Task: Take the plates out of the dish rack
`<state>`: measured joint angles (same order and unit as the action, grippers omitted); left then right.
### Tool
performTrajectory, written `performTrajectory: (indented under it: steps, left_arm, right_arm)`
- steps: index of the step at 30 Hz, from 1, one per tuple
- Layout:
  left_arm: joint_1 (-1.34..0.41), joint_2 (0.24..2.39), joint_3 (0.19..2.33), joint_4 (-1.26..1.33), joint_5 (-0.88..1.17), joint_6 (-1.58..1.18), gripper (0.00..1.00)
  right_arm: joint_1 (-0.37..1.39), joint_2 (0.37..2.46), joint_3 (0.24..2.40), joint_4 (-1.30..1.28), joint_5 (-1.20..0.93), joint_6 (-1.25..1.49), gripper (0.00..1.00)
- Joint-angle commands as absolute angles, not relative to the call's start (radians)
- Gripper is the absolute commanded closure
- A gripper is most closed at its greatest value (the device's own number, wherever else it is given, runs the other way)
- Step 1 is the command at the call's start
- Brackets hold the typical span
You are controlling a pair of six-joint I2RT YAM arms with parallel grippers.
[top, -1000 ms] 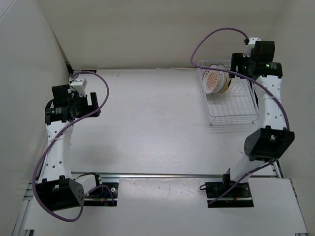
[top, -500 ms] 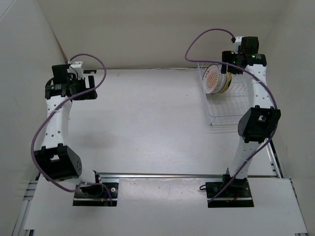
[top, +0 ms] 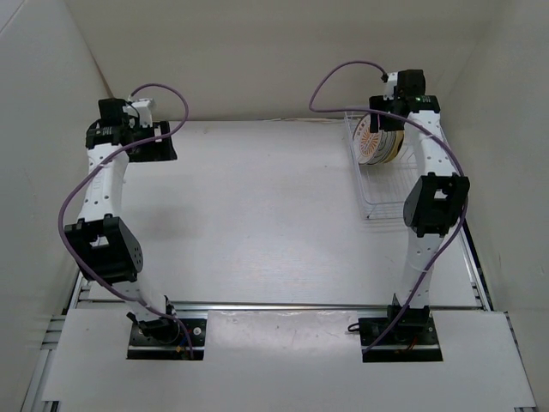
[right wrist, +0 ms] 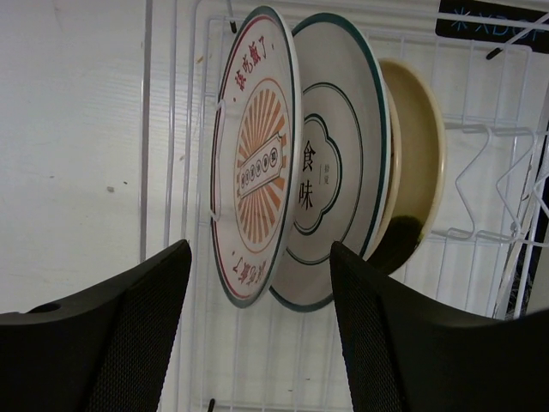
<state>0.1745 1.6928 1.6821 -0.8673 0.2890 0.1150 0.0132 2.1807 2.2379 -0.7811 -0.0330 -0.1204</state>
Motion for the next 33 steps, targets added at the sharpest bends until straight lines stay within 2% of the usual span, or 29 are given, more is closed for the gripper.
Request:
performTrajectory:
  steps: [1, 5, 8, 9, 11, 12, 14, 21, 28, 33]
  left_arm:
    - [0.164, 1.692, 1.704, -0.881, 0.351, 0.124, 0.00]
    - [0.089, 1.710, 1.726, -0.881, 0.282, 0.135, 0.00]
    - [0.005, 1.735, 1.764, -0.881, 0.270, 0.144, 0.00]
    - [-0.012, 1.749, 1.779, -0.894, 0.270, 0.144, 0.00]
    - [-0.034, 1.761, 1.830, -0.894, 0.316, 0.112, 0.00]
    - [-0.034, 1.761, 1.845, -0.894, 0.334, 0.097, 0.00]
    - [-0.034, 1.761, 1.870, -0.894, 0.359, 0.074, 0.00]
    - [-0.034, 1.741, 1.890, -0.894, 0.491, 0.046, 0.00]
    - [-0.034, 1.703, 1.890, -0.907, 0.678, 0.046, 0.00]
    - [-0.034, 1.680, 1.868, -0.907, 0.733, 0.035, 0.00]
  right_arm:
    - [0.012, 2.203, 2.284, -0.752, -0.025, -0.129, 0.30]
    - [0.012, 2.258, 2.304, -0.752, -0.015, -0.129, 0.36]
    - [0.012, 2.290, 2.326, -0.742, -0.015, -0.129, 0.51]
    - [0.012, 2.290, 2.335, -0.742, -0.015, -0.129, 0.61]
    - [0.021, 2.303, 2.335, -0.742, -0.015, -0.129, 0.75]
    - [0.021, 2.312, 2.344, -0.742, -0.015, -0.138, 0.91]
    - [0.021, 2.303, 2.344, -0.742, 0.011, -0.138, 1.00]
    - [0.067, 2.175, 2.307, -0.686, 0.190, -0.117, 1.00]
    - [0.167, 2.060, 2.254, -0.583, 0.562, -0.141, 1.00]
    - [0.219, 1.945, 2.148, -0.500, 0.716, -0.218, 1.00]
